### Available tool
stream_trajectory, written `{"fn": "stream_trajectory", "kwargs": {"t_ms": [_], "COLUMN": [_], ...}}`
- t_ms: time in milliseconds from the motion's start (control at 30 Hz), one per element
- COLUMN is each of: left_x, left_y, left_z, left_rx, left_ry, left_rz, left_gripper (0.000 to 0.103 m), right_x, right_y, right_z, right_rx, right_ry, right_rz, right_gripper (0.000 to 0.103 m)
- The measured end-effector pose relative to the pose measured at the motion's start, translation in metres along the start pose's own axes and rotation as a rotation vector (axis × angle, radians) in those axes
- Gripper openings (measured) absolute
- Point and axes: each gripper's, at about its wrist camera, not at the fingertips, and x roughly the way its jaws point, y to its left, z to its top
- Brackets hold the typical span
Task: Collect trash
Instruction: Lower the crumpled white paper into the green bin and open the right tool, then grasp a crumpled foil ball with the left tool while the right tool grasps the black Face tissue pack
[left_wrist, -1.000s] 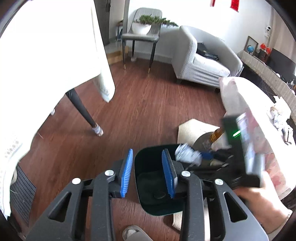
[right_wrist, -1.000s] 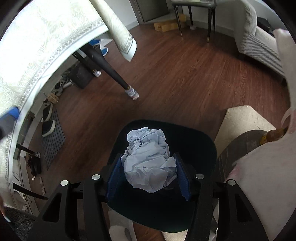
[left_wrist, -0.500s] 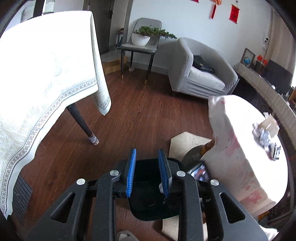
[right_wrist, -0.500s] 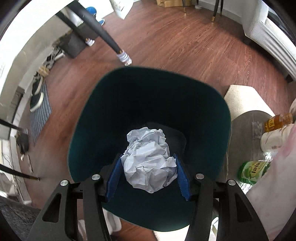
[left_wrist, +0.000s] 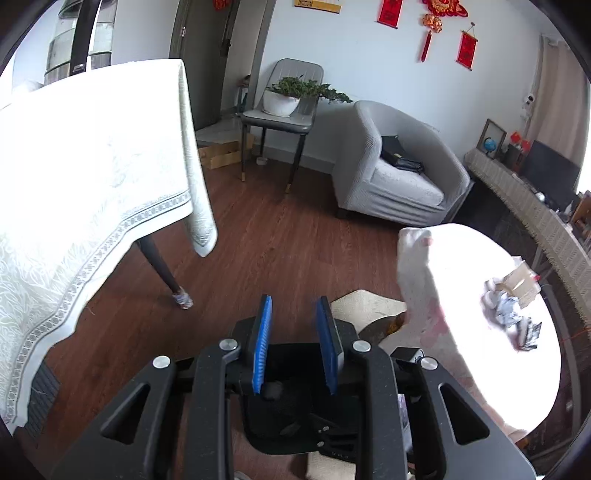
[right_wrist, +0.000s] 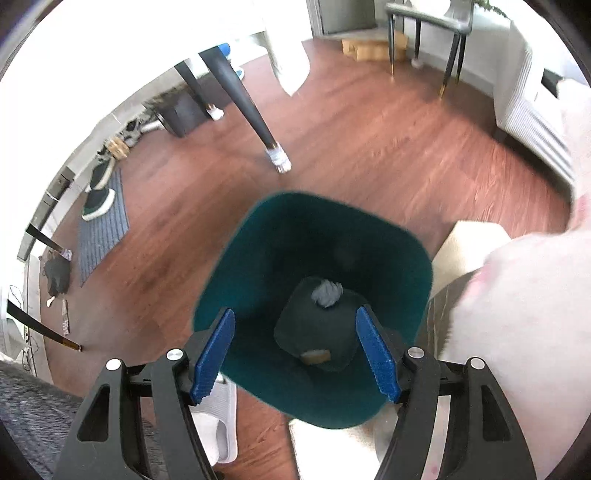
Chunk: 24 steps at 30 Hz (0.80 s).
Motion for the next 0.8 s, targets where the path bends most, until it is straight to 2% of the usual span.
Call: {"fn": "stream_trajectory", "kwargs": {"t_ms": [100,233,367,533,800], "left_x": [-0.004,-0.009,-0.011,-0.011,-0.009], "left_y": [-0.004,-0.017,-0.026,-0.045,-0.086], "left_z": [0.003,0.006,0.007,0.008,0.007], "left_rx": [0.008,0.042,0.048,0.083,0.115], "left_ry": [-0.019,-0.046,-0.060,-0.078,-0.097], "left_rz": [0.008,0.030,0.000,-0.028,-0.104], "left_gripper": [0.029,0.036,0.044,0.057,0.064], "right_x": [-0.031,-0.076,-0.125,-0.165,-0.211], "right_y": [0.007,0.012,0.011,-0.009,-0.052], "right_z": [0.008,0.014,0.011,0.005,-0.021], "right_rx": [-0.020,-0.040,-0.052,-0.018,0.083], "right_ry": [-0.055,-0.144,-0.251,-0.319,-0.397], "right_rz": [0.005,0.003,-0.031,-0.073,-0.195], "right_gripper": [0.069,0.069,0.069,0.069,0.069]}}
